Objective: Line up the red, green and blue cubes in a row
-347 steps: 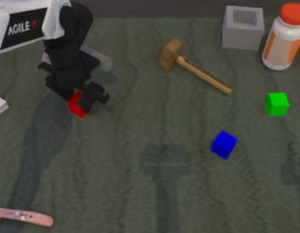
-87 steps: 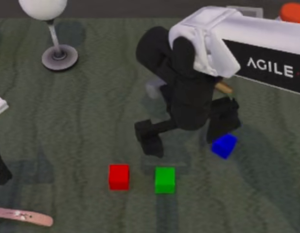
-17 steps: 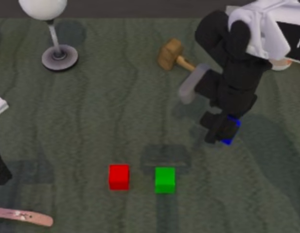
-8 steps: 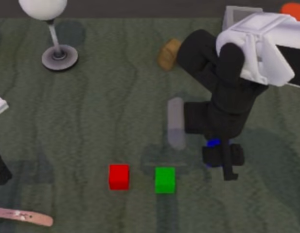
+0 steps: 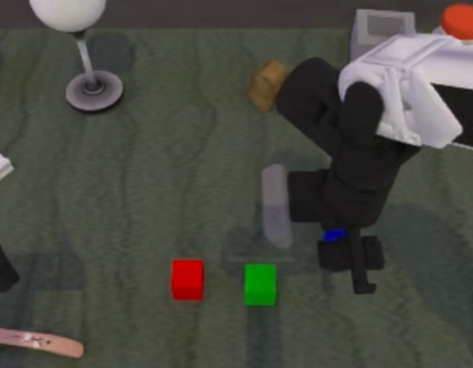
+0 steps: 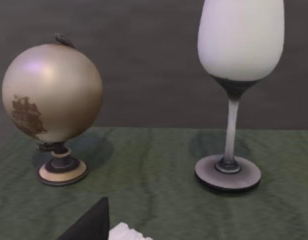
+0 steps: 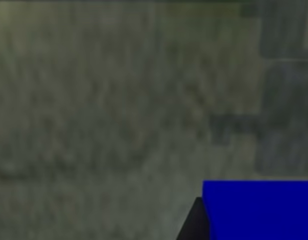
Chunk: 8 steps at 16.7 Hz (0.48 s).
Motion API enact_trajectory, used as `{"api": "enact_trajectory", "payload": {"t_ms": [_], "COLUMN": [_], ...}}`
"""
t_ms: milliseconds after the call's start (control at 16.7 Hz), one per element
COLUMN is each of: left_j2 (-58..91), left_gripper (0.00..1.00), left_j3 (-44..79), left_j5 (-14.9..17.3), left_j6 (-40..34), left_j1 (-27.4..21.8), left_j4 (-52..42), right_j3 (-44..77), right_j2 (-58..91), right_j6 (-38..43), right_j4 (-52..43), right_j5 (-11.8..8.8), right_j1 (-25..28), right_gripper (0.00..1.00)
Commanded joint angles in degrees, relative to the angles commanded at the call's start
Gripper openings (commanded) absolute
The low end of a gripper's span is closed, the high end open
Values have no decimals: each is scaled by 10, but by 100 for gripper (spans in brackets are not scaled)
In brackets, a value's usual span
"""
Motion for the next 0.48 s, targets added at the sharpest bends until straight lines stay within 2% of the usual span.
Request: {"api": "enact_trajectory", "payload": {"t_ms": [300,480], "left_j2": [0,0], "left_gripper": [100,100], "left_j3": [0,0], "left_j5": [0,0], "left_j6": [0,0], "left_j1": [0,0], "left_j4": [0,0], "right_j3": [-69,-88], "right_j2": [29,37], "right_j6": [1,1], "right_j4": [104,128], "right_j5": [0,1], "right_j1": [1,3], "right_gripper": [0,0]}}
